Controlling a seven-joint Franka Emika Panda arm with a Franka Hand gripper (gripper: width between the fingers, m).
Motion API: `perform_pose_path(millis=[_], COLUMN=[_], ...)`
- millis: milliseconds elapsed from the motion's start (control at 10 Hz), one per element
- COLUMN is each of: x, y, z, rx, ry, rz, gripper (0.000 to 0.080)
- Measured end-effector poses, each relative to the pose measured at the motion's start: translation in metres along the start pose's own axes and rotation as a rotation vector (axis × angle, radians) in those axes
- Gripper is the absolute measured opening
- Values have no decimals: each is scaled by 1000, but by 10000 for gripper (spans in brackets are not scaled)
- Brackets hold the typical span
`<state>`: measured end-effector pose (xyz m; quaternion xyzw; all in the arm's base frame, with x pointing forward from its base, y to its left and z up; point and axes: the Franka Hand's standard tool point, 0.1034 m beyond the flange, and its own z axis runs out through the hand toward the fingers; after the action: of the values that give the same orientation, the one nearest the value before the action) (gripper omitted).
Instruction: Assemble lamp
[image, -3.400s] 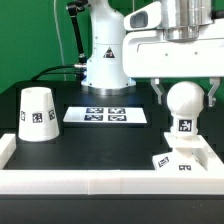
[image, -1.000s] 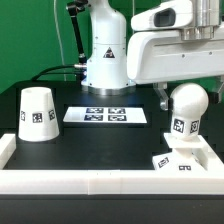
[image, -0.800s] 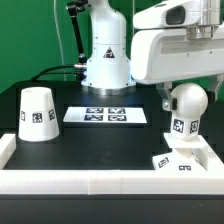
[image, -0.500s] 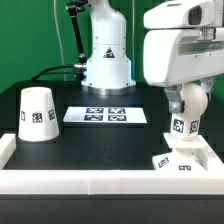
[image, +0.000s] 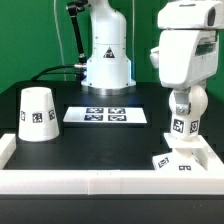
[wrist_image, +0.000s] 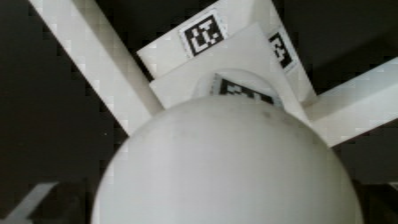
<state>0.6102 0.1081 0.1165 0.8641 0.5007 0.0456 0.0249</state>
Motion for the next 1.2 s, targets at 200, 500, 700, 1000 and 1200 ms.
perform_pose_path(millis=[200, 500, 700, 1000, 1200], x=[0, -1, -2, -5, -7], y=[0, 1, 1, 4, 5], z=[0, 0, 0, -1, 0], rx=[0, 1, 4, -2, -3], ry=[0, 1, 4, 5, 4], rz=[3, 59, 271, 636, 773], gripper=[576, 576, 576, 576, 577])
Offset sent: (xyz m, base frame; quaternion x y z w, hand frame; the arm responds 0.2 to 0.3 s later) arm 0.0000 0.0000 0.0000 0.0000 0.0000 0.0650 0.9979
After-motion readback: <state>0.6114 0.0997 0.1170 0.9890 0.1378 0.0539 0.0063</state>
